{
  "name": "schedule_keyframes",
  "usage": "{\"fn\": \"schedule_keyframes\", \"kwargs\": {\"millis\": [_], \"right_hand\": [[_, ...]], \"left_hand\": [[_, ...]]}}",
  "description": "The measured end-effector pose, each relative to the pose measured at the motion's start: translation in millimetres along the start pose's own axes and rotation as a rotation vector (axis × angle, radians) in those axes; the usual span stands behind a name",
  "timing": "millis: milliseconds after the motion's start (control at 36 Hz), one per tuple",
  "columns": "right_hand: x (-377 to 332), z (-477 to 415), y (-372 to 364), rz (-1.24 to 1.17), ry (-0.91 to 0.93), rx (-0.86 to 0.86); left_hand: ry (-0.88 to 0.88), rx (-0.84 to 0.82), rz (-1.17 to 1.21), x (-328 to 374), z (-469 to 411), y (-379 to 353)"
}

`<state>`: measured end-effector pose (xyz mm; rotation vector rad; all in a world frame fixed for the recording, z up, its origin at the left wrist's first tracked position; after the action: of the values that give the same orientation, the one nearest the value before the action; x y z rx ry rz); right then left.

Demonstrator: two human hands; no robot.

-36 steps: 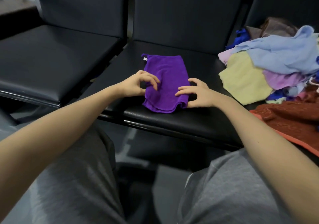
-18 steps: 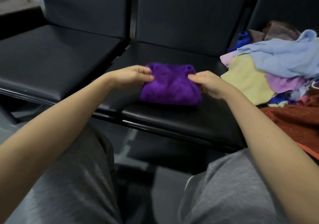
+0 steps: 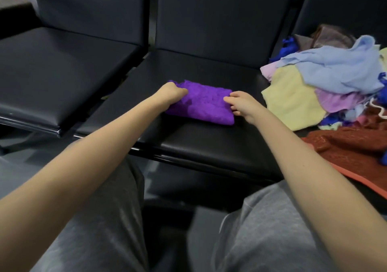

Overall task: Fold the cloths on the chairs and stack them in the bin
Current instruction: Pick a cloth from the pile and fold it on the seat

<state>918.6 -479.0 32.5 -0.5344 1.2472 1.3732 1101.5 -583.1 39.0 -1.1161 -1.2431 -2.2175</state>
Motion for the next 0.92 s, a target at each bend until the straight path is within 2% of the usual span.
{"fn": "schedule_keyframes", "kwargs": {"millis": [167, 306, 417, 528, 611, 750, 917], "right_hand": [[4.2, -8.3, -9.0, -0.229, -0.098, 0.098], [0.6, -8.6, -13.7, -0.282, -0.109, 0.074], [-1.6, -10.1, -15.5, -0.251, -0.066, 0.09], [-3.0, -10.6, -15.9, -0.146, -0.099, 0.078], [-5.2, -7.5, -14.7, -0.169, -0.13, 0.058], [-1.1, 1.4, -17.4, -0.264, -0.228, -0.089], [3.1, 20.4, 1.0, -0.451, -0.155, -0.147]], "left_hand": [[0.004, 0.073, -0.157, 0.6, 2.0, -10.0], [0.009, 0.15, -0.018, -1.5, 2.2, -4.0], [0.032, 0.148, 0.04, -7.6, 3.0, 0.7], [0.061, 0.121, 0.005, -12.3, -0.7, -3.2], [0.06, 0.101, 0.033, -9.3, 0.1, -4.7], [0.058, -0.036, 0.282, -1.6, 4.1, -5.0], [0.097, -0.422, 0.7, 12.4, 21.8, -24.7]]}}
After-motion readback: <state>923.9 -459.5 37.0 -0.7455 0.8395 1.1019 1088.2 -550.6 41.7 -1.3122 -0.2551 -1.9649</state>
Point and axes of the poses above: each hand's wrist, its own z-axis away from the middle knuckle, its own y-axis out of the back of the hand, x = y × z, the point moved 3 cm from there along -z, towards the middle knuckle, and after that the axes turned 12 degrees about -x, right-handed, at the moved point
